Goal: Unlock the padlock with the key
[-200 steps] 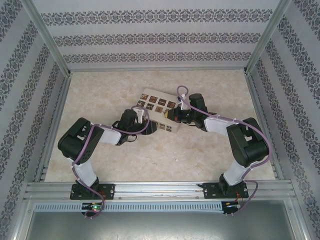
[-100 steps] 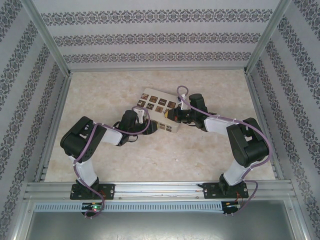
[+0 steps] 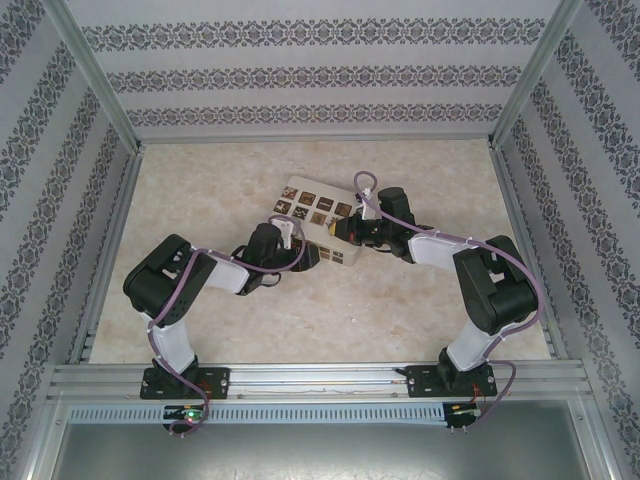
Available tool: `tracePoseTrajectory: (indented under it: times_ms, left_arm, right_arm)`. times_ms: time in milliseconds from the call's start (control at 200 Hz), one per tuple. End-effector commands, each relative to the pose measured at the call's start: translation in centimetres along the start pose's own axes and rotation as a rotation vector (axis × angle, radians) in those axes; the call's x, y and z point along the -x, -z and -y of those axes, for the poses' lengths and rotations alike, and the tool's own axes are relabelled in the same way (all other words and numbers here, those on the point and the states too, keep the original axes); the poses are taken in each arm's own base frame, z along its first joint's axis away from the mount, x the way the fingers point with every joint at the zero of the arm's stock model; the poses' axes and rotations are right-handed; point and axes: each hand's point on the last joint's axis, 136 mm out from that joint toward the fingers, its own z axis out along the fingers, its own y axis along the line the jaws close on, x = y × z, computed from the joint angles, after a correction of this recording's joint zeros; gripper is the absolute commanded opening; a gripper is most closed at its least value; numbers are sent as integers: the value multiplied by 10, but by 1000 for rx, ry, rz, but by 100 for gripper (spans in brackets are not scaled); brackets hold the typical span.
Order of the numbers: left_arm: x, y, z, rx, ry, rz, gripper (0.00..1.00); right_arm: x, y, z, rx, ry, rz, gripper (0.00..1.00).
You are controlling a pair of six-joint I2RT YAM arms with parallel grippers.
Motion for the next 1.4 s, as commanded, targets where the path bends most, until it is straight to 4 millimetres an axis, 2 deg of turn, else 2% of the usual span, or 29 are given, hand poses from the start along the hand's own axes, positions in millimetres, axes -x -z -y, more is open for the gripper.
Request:
tracePoseTrajectory:
  times_ms: [0,260,695,869,1009,1239,1394]
  left_arm:
    - [12,-6,9,-12,-7,55,46]
    - [20,-9,7,19,9,83,38]
    - [28,-14,0,60,49,113,37]
    - [29,-15,0,62,46,112,29]
    - [31,-13,5,46,33,117,24]
    - [31,-8,15,19,24,98,24]
    - [28,-2,26,-15,43,61,24]
  right_arm:
    - [-34,-8,29,-99,-93,-87,0]
    - [-34,-8,27,-96,-91,-87,0]
    - [-35,-9,26,-94,-91,-90,0]
    - [-33,-9,22,-85,-88,-92,0]
    - [-23,-5,7,-59,-68,-69,0]
    - [-4,15,-21,-30,14,9,0]
    - [-6,35,-33,-25,108,59,0]
